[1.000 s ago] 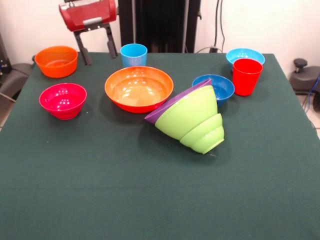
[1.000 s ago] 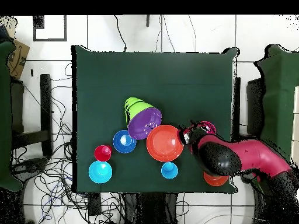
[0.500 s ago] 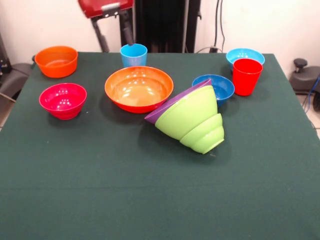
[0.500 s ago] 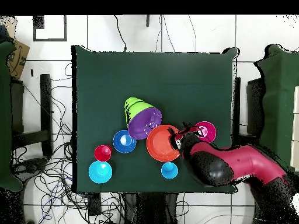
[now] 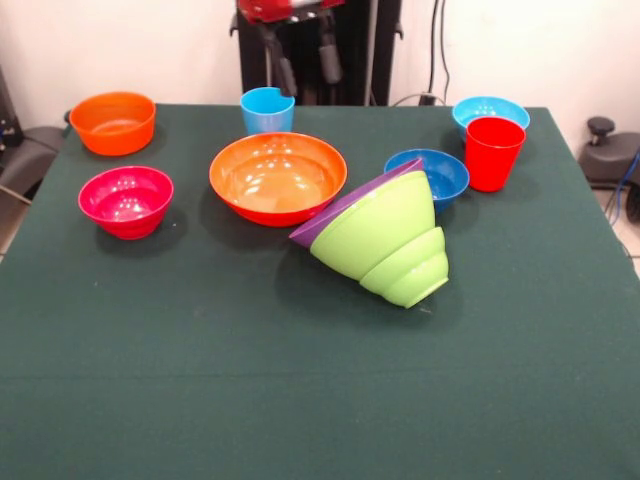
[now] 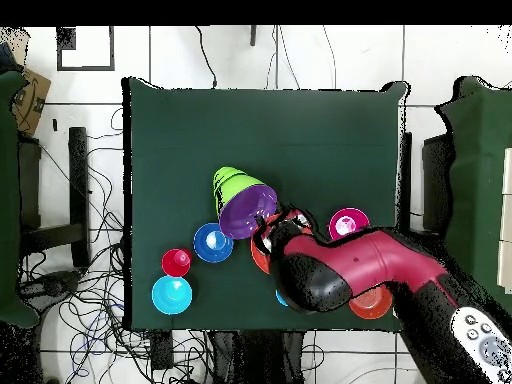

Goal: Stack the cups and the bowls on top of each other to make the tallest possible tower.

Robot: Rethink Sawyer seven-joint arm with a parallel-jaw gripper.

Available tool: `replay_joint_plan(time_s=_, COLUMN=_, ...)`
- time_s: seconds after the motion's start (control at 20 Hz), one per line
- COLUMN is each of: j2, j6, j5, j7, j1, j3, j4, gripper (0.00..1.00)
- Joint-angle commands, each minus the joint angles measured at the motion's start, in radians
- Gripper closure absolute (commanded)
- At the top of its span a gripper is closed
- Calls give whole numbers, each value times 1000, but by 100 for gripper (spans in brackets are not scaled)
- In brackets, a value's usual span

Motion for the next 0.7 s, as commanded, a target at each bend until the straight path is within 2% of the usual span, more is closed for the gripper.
replay_joint_plan(time_s=0.05, j2=190, j6=255, j5=-175, j7=-516, j1=100, j3=38, j4=-127, gripper=0)
replay_joint_plan(time_s=0.2, j2=218, j6=265, j5=-186, j7=-554, j1=105, j3=65, j4=-164, gripper=0)
replay_joint_plan(time_s=0.3, j2=239, j6=287, j5=-174, j7=-621, j1=90, j3=99, j4=-161, gripper=0)
replay_joint_plan(time_s=0.45, j2=242, j6=241, j5=-204, j7=-646, j1=76, j3=132, j4=-166, gripper=0)
replay_joint_plan(time_s=0.55, j2=229, j6=179, j5=-218, j7=-664, j1=51, j3=181, j4=-162, gripper=0)
replay_joint_plan(time_s=0.7, j2=207, j6=128, j5=-212, j7=-646, j1=35, j3=226, j4=-166, gripper=0)
